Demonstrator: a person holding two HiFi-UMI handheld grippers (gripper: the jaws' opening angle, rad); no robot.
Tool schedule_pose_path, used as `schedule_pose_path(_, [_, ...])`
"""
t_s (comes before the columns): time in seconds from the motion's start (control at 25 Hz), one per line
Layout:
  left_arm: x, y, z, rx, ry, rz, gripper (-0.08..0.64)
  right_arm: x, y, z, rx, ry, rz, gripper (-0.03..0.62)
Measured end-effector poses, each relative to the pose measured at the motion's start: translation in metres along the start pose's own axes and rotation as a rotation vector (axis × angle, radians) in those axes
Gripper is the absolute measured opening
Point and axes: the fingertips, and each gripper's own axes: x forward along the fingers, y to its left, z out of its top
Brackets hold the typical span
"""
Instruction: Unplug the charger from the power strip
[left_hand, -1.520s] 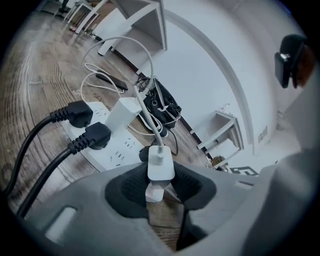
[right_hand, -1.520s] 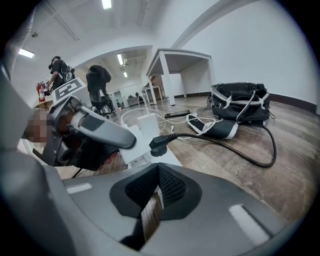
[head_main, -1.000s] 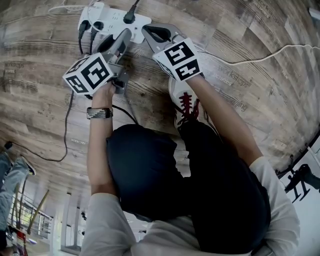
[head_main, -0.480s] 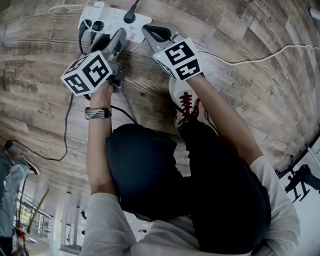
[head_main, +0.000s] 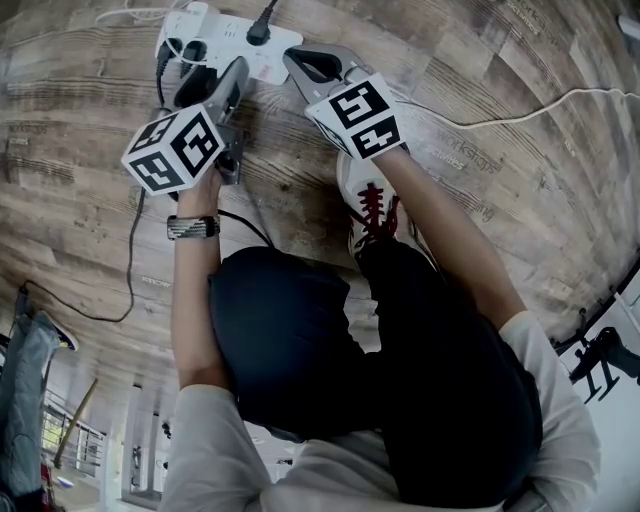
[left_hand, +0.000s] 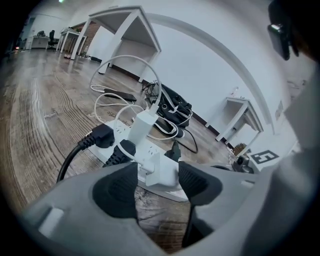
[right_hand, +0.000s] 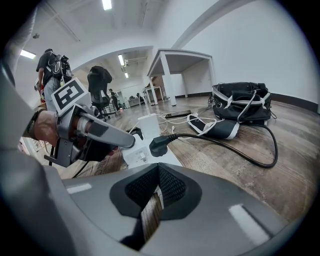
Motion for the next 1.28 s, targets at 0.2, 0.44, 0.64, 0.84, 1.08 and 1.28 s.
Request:
schedule_pose_path(0.2, [-0.004, 0.0, -0.001, -0.018, -0.007, -0.014, 0.252, 0.001, 0.0, 0.001, -0.01, 0.014, 0.0, 0.002])
schedule_pose_path(0.44, [-0.016, 0.001, -0.004, -0.022, -0.003, -0.001, 0.253, 0.002, -0.001, 0.001, 0.009, 0.066, 0.012, 0.003])
schedule_pose_path(0.64, [-0.03, -0.004, 0.001, 0.14, 0.0, 0.065, 0.249, -0.008, -0.011, 0.034, 0.006, -0.017, -0.015, 0.003])
schedule_pose_path(0.84, [-0.042, -0.008, 0.025, 0.301, -0.051, 0.122, 0.193, -0.029, -0.016, 0.077, -0.036, -0.113, -0.058, 0.003])
schedule_pose_path(1.08, [-0.058, -0.004, 0.033, 0.414, -0.056, 0.215, 0.1, -0.058, -0.016, 0.102, -0.065, -0.179, -0.097, 0.003])
schedule_pose_path(1.28, [-0.072, -0.008, 0.047, 0.466, -0.109, 0.256, 0.044, -0.08, -0.014, 0.122, -0.108, -0.223, -0.127, 0.002])
